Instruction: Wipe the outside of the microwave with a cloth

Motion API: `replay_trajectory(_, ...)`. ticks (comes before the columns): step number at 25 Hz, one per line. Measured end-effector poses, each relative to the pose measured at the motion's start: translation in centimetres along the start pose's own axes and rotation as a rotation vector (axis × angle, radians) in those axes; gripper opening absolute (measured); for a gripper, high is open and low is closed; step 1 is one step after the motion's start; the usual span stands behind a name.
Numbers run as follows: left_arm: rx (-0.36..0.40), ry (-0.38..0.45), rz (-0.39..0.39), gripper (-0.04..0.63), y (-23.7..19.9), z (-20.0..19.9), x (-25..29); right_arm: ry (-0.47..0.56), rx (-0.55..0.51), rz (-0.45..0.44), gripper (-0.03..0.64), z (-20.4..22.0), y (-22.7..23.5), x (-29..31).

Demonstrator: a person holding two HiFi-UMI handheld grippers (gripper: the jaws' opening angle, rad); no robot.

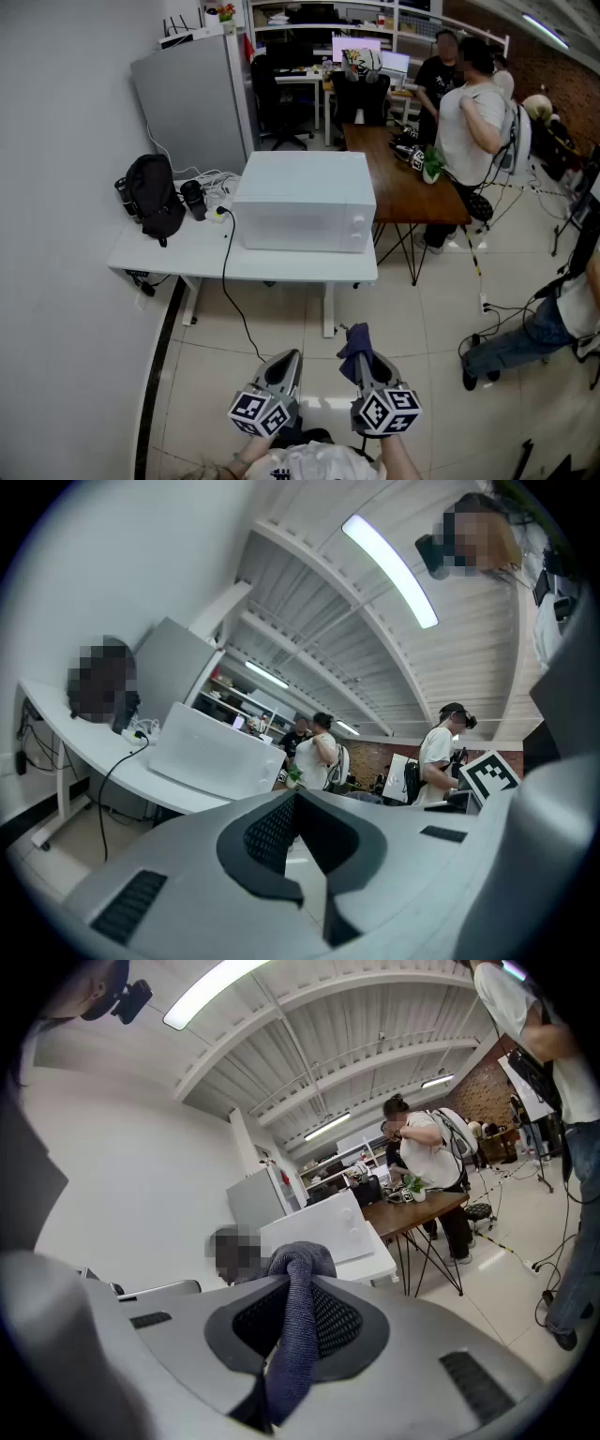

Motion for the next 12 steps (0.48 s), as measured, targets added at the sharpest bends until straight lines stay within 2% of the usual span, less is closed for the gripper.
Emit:
replay_trajectory(4,0.012,-0.010,0.056,-0.014,-3.5,-1.0,2.6,0.023,0.004,0.039,0.071,-0.6,-0.4,3.5)
replay_trajectory(7,0.032,0.006,0.101,-0.014,-6.5,-3.2,4.8,0.055,0.000,0.091,0.071,-2.1,-0.4,6.2)
replay_trajectory(12,0.019,0.034,0.149,-0.014,-10.2,-6.1,7.7,0.173,-0.053,0.182,0.071,-7.6,2.4,10.5)
Point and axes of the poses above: the fingertips, and each gripper's own axes: x forward along the fingers, y to its right, z out of its underside, the point moved 10 cm from there along -x, backward along the fingers, and after that the axes turned 8 degrees about z, right-handed, at the moved point
